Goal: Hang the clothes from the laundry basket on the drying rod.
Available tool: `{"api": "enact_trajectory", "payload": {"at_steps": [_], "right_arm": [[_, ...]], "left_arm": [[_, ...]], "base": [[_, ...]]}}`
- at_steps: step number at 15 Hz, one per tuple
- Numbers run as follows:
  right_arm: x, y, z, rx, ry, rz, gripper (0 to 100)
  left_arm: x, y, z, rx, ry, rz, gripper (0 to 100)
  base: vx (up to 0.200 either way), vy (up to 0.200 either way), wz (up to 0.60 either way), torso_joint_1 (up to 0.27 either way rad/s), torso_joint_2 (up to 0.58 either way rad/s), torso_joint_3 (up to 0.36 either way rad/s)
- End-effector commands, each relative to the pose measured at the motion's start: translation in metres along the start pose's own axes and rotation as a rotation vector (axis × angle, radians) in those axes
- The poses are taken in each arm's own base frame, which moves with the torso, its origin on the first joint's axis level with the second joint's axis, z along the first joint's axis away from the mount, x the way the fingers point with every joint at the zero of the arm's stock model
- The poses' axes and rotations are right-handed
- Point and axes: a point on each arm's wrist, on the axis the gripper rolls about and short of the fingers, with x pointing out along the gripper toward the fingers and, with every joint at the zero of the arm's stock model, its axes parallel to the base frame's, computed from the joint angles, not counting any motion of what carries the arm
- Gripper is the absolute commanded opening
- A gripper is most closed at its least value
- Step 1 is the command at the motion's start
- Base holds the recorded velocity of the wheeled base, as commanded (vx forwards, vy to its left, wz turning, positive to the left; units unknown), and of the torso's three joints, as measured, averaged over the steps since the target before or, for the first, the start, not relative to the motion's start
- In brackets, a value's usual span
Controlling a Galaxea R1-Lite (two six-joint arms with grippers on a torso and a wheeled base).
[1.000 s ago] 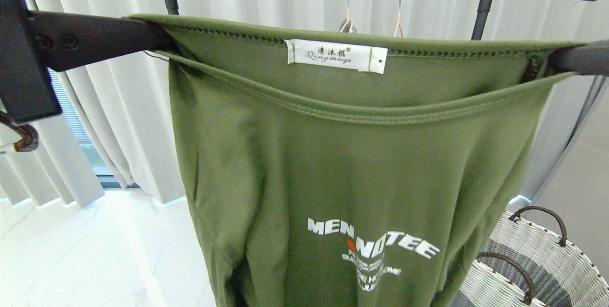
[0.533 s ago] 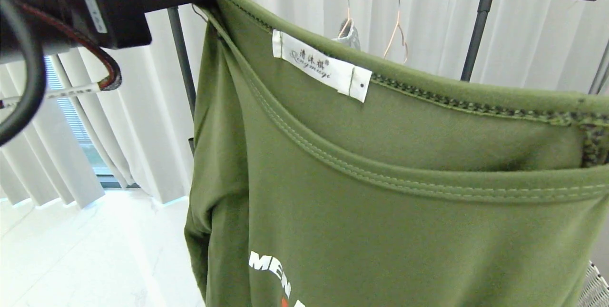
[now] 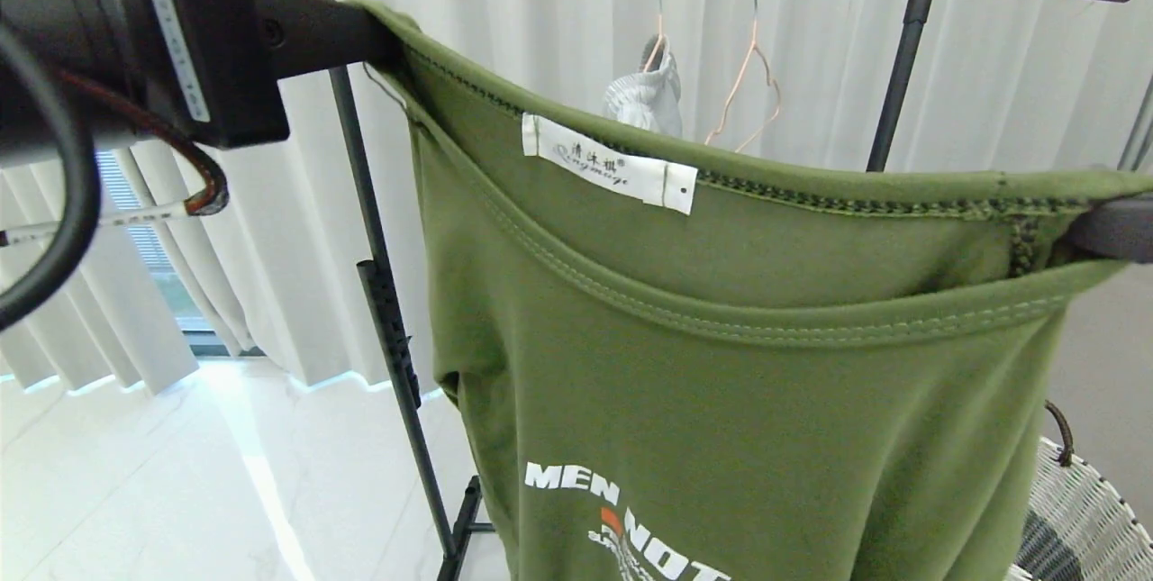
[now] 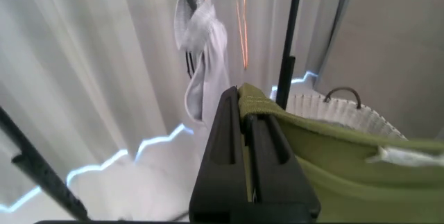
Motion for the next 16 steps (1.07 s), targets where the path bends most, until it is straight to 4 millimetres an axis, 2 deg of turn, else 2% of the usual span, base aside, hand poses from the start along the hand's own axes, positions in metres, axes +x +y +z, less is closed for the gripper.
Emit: {"api": "enact_trajectory", "payload": {"at_steps": [1, 5, 6, 8, 9, 11, 14, 16], "right_arm": [[0.015, -0.014, 0.001, -0.026, 0.008, -0.099, 0], [0.056, -0.024, 0.017, -0.039, -0.135, -0.155, 0], [0.073, -0.026, 0.021, -0.041, -0.183, -0.155, 0], [0.086, -0.029, 0.024, -0.042, -0.21, -0.168, 0], [0.089, -0.031, 0.024, -0.052, -0.21, -0.177, 0], [0.087, -0.033, 0.025, -0.052, -0.213, -0.188, 0], [0.072, -0.041, 0.026, -0.049, -0.222, -0.231, 0], [0.058, -0.048, 0.028, -0.046, -0.22, -0.271, 0]], "left_arm": [[-0.029, 0.004, 0.002, -0.039, 0.013, -0.021, 0], [-0.081, -0.005, -0.003, -0.171, 0.126, -0.215, 0], [-0.095, -0.009, -0.002, -0.214, 0.15, -0.303, 0], [-0.109, -0.012, -0.005, -0.228, 0.19, -0.411, 0], [-0.116, -0.014, -0.008, -0.219, 0.215, -0.484, 0], [-0.115, -0.017, -0.008, -0.217, 0.225, -0.5, 0], [-0.113, -0.019, -0.01, -0.205, 0.232, -0.489, 0], [-0.103, -0.019, -0.008, -0.156, 0.219, -0.42, 0]], "base": [[0.0, 0.0, 0.0, 0.0, 0.0, 0.0], [0.0, 0.0, 0.0, 0.0, 0.0, 0.0], [0.0, 0.0, 0.0, 0.0, 0.0, 0.0], [0.0, 0.0, 0.0, 0.0, 0.0, 0.0], [0.0, 0.0, 0.0, 0.0, 0.0, 0.0], [0.0, 0.0, 0.0, 0.0, 0.0, 0.0], [0.0, 0.0, 0.0, 0.0, 0.0, 0.0], [0.0, 0.0, 0.0, 0.0, 0.0, 0.0]]}}
